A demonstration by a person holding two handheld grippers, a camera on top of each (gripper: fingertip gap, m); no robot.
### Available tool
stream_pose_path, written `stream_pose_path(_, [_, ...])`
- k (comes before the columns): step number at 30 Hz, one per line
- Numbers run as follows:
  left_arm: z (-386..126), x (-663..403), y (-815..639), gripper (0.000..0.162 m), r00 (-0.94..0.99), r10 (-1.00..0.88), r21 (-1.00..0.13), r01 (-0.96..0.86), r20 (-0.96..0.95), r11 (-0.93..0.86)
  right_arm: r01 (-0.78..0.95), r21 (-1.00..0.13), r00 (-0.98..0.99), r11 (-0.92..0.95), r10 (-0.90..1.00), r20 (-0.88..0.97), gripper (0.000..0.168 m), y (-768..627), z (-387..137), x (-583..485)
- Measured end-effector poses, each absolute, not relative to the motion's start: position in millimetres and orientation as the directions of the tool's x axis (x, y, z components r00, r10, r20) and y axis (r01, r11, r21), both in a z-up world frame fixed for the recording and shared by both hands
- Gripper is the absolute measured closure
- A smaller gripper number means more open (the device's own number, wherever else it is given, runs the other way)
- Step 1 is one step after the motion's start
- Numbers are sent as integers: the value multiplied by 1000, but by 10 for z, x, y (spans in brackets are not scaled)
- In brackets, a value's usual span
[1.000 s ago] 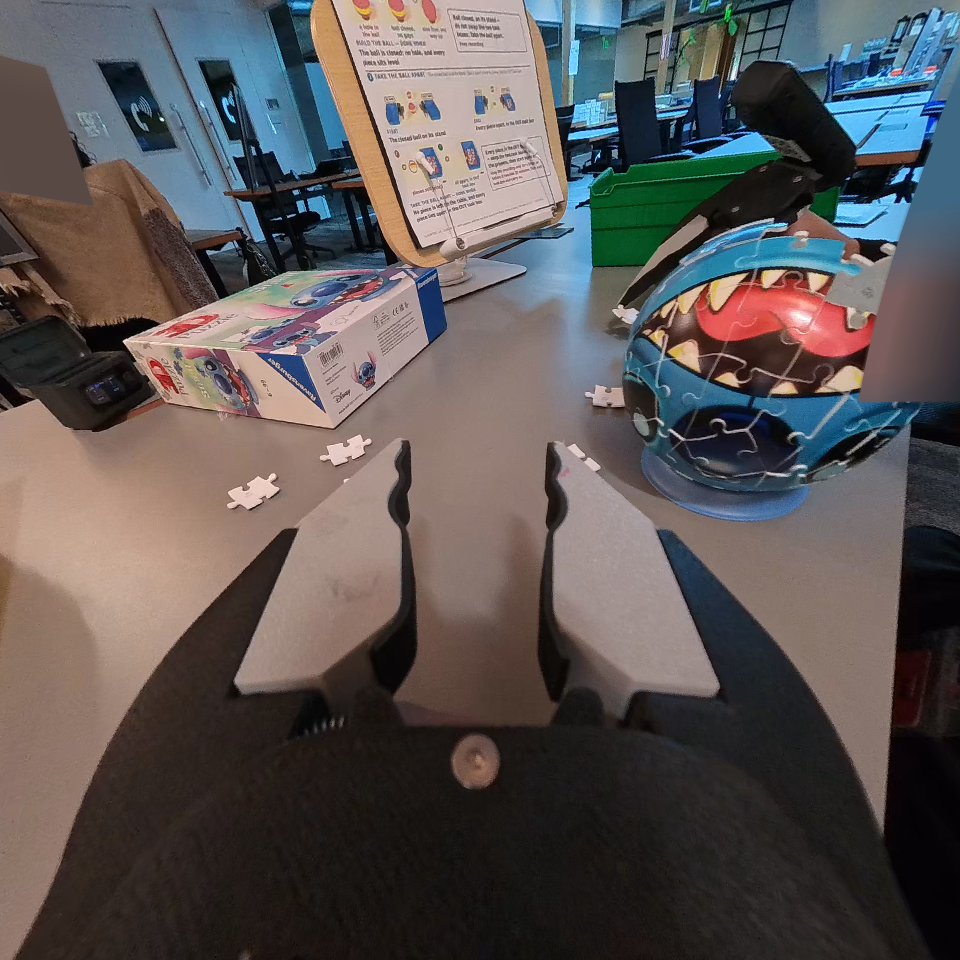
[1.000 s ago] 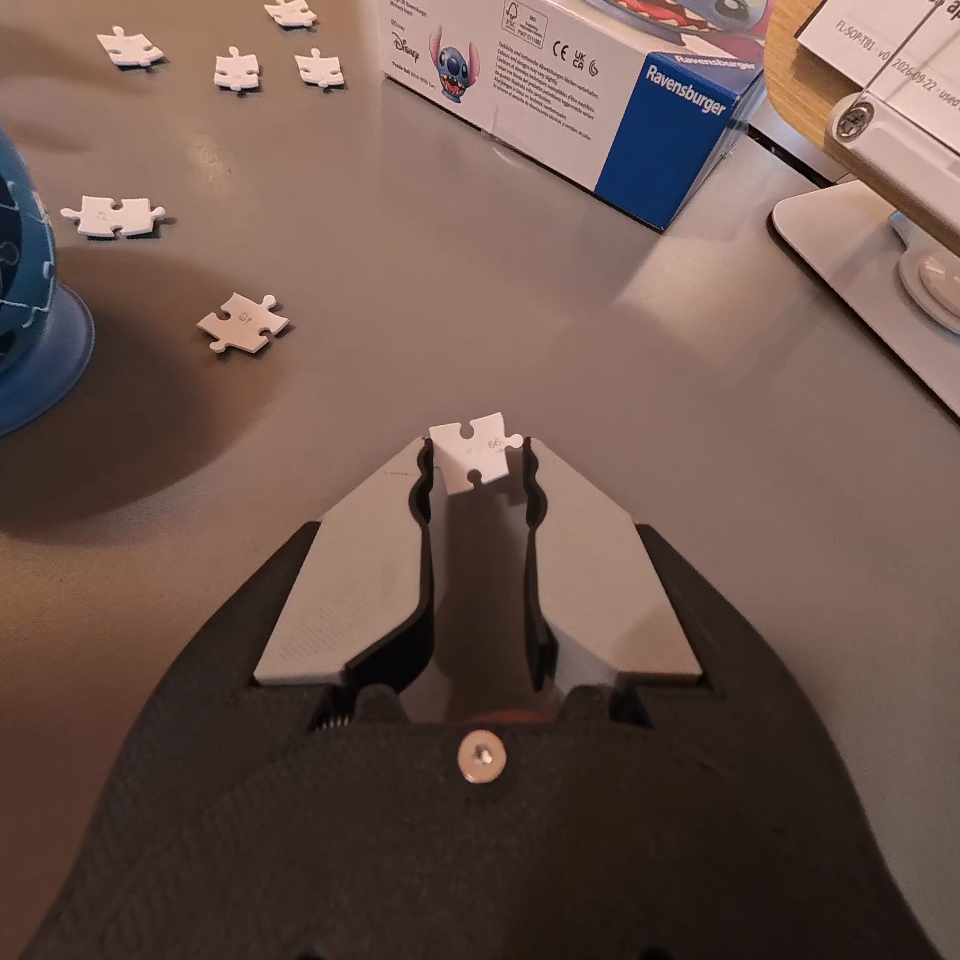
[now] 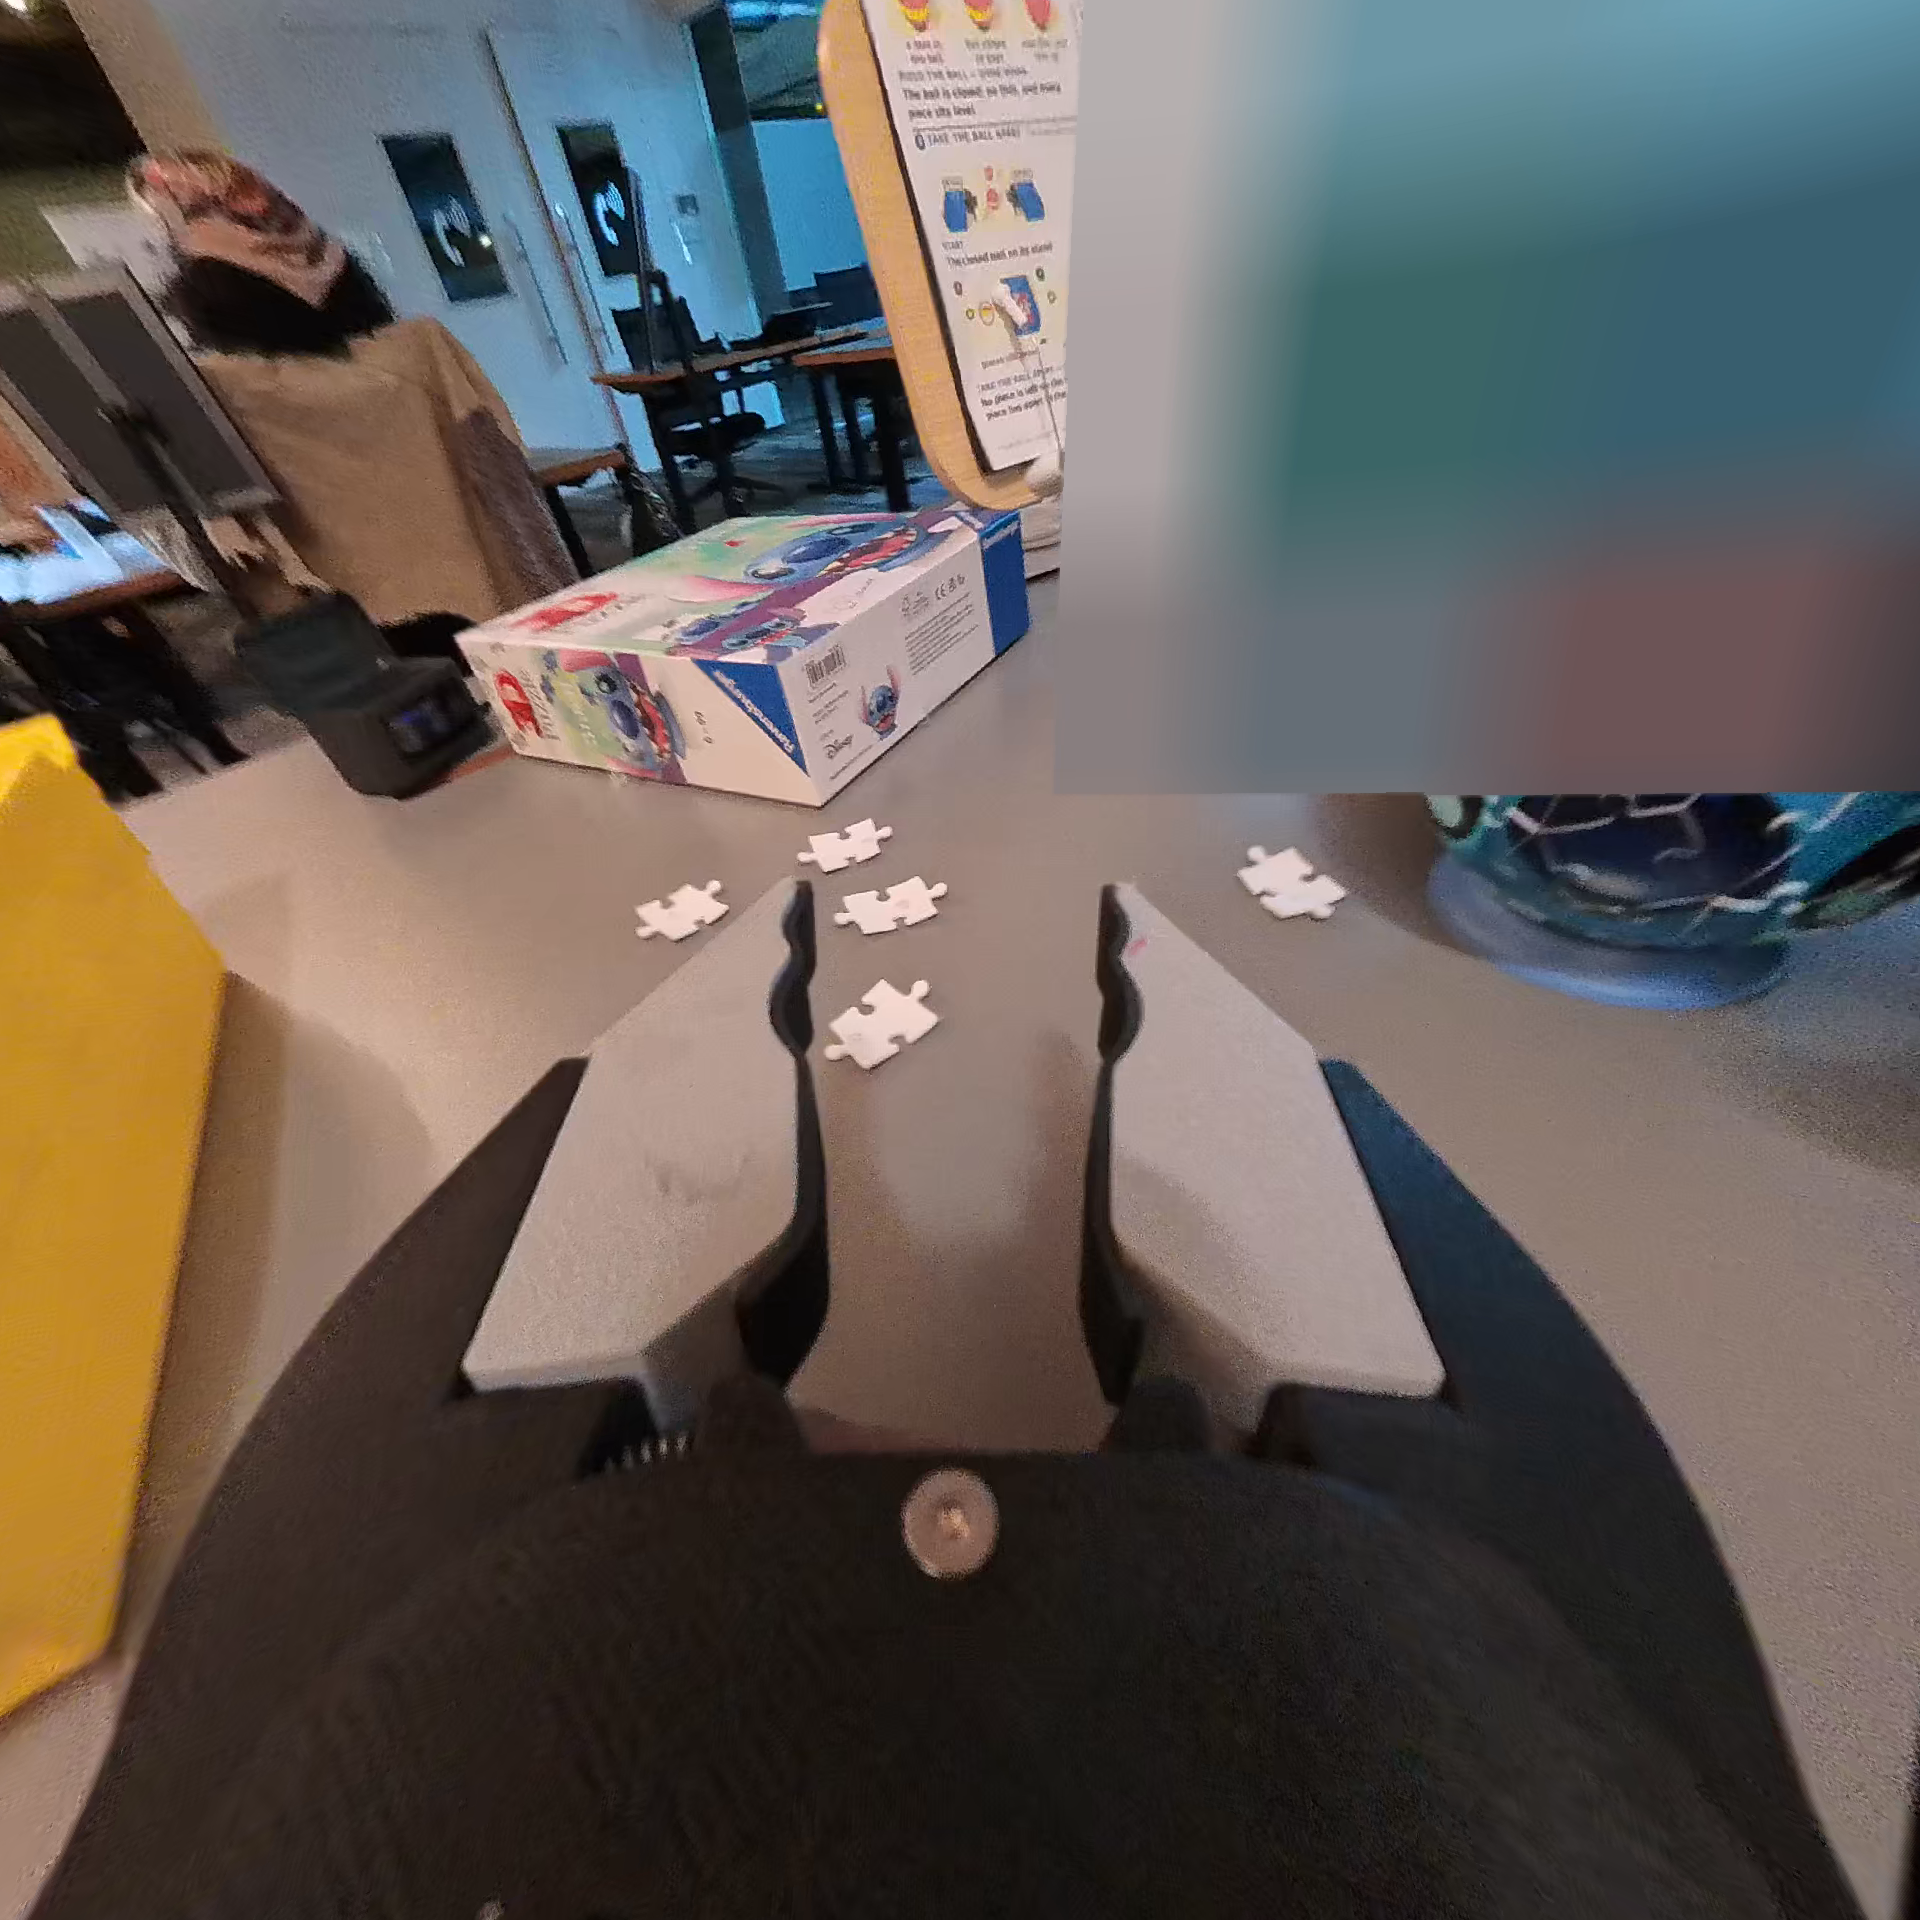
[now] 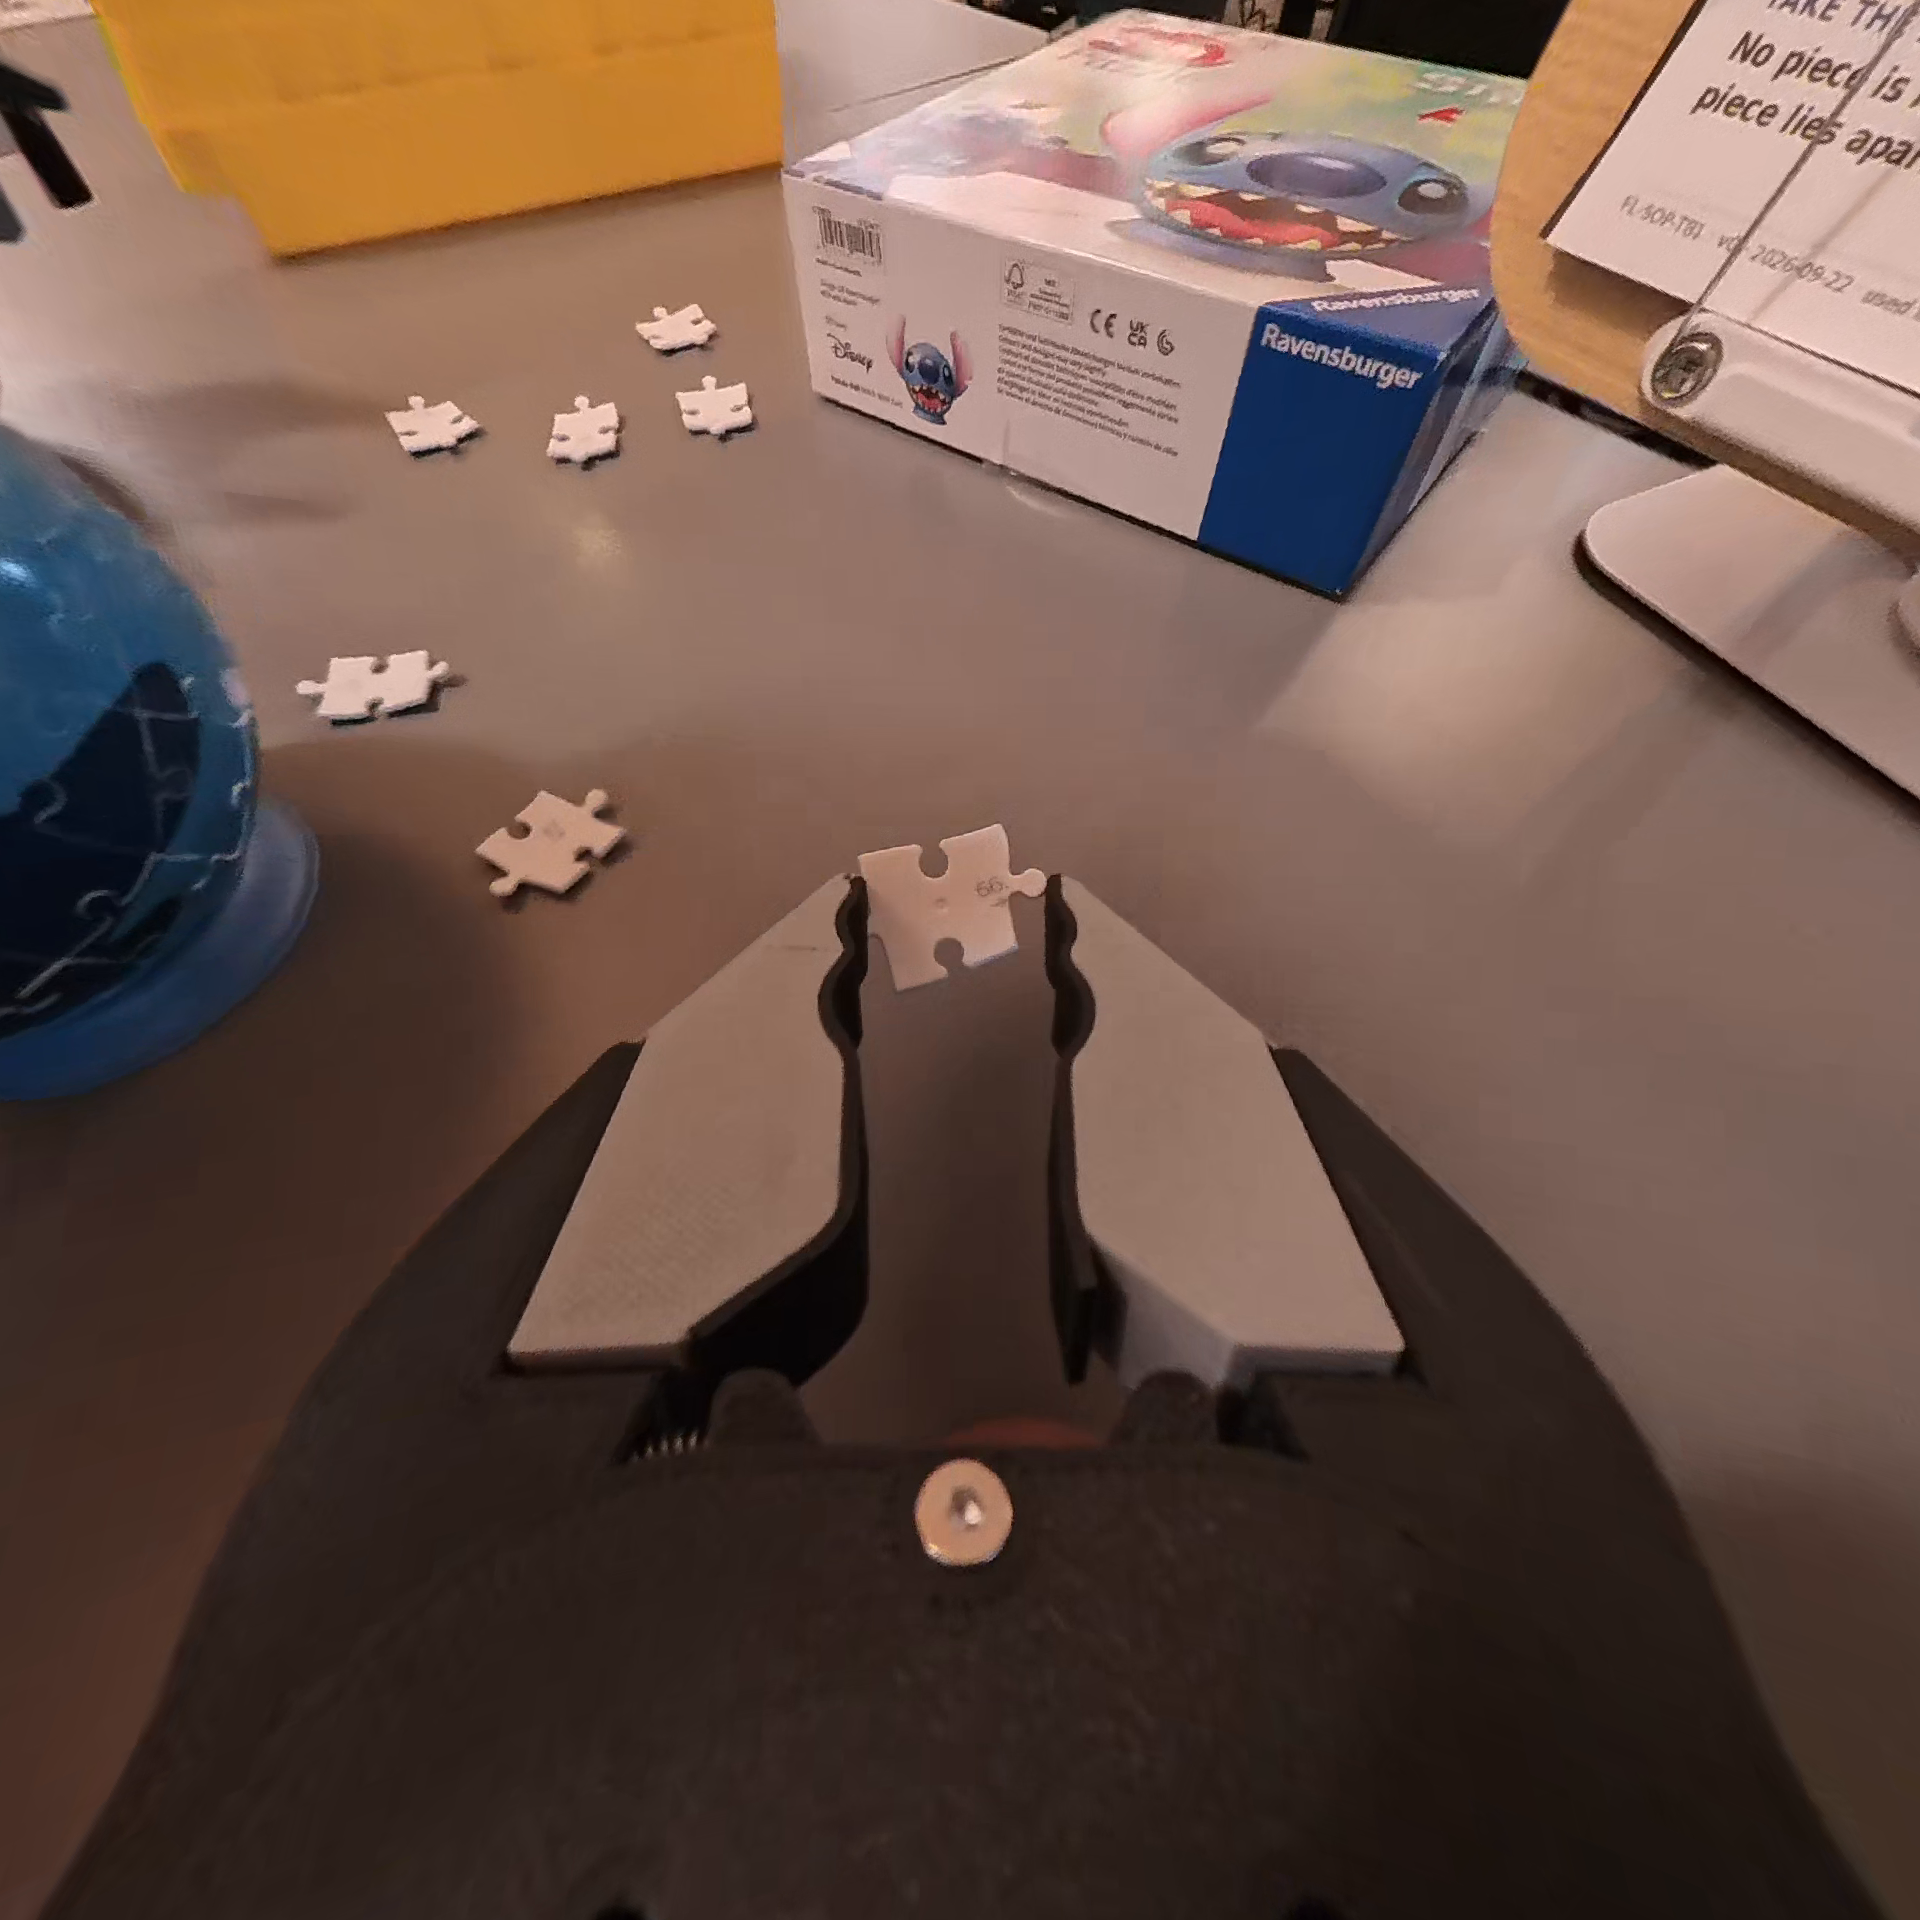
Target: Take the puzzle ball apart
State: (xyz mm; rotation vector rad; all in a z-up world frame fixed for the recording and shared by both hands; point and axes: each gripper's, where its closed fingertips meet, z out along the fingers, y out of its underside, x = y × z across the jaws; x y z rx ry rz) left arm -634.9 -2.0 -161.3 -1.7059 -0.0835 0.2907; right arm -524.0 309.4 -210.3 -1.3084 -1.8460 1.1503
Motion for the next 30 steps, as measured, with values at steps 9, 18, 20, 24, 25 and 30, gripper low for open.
stream_pose_path(9, [-1692,-6253,43,105,943,176,-945,-242,-283,-221,521,-804,-413,287,909,56,139,3035,-2369,-5534])
stream_pose_path(18, [-1698,-6263,44,106,942,181,-944,-239,-282,-226,488,-811,-425,323,900,102,134,3010,-2340,-5532])
stream_pose_path(20, [-1695,-6252,44,106,939,180,-941,-251,-293,-225,486,-812,-428,322,898,100,134,2990,-2338,-5521])
stream_pose_path(24, [-1694,-6159,50,105,930,144,-927,-305,-339,-218,483,-815,-470,319,880,66,125,2869,-2336,-5461])
stream_pose_path(25, [-1693,-6113,51,105,924,127,-920,-331,-361,-211,473,-821,-495,320,867,53,123,2811,-2324,-5432])
stream_pose_path(30, [-1758,-5648,130,93,899,-83,-884,-438,-430,-162,305,-869,-708,389,703,66,100,2346,-2151,-5068])
